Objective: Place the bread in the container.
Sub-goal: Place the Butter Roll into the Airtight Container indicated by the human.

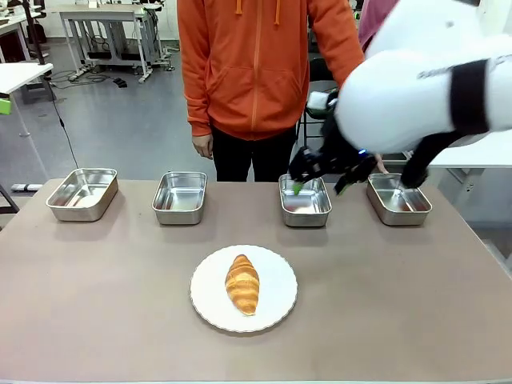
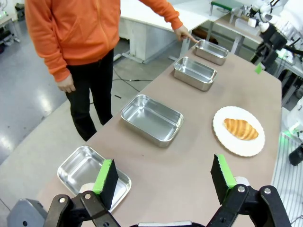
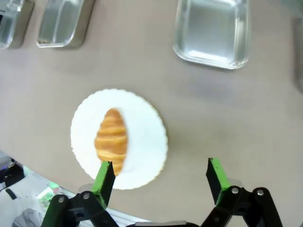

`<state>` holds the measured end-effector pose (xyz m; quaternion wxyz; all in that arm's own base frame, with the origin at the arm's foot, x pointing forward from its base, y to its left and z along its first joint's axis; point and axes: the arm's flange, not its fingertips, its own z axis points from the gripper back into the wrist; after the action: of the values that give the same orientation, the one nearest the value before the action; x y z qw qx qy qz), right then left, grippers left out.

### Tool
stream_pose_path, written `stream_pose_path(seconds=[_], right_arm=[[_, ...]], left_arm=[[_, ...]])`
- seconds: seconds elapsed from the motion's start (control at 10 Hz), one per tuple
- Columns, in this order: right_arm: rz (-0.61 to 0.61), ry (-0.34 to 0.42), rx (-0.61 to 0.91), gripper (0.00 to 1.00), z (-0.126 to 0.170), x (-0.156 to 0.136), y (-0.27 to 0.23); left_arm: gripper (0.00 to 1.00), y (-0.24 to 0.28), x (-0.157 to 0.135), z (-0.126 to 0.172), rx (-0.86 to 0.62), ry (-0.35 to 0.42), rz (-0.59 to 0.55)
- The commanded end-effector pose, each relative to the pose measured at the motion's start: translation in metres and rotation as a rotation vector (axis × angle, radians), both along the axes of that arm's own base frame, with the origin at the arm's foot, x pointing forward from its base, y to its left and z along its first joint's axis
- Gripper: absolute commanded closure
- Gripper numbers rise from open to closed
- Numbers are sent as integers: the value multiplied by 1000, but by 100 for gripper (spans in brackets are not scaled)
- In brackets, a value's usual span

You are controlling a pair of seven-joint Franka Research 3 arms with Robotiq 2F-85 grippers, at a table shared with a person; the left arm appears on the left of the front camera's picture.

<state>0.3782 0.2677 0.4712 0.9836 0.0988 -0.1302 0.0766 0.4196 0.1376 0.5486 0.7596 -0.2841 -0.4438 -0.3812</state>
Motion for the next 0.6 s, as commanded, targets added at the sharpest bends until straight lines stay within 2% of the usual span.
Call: stream_pose_path(seconds=[0.0, 0.3, 0.5], right_arm=[[-101, 60, -46, 0, -20, 8, 64], [-134, 148, -118, 0, -77, -7, 140], [-143, 138, -139, 0, -107, -12, 166]], left_arm=[[0, 0, -2, 1, -2, -11, -6], [0, 0, -2, 1, -2, -11, -6], [0, 0, -2, 1, -2, -11, -6]])
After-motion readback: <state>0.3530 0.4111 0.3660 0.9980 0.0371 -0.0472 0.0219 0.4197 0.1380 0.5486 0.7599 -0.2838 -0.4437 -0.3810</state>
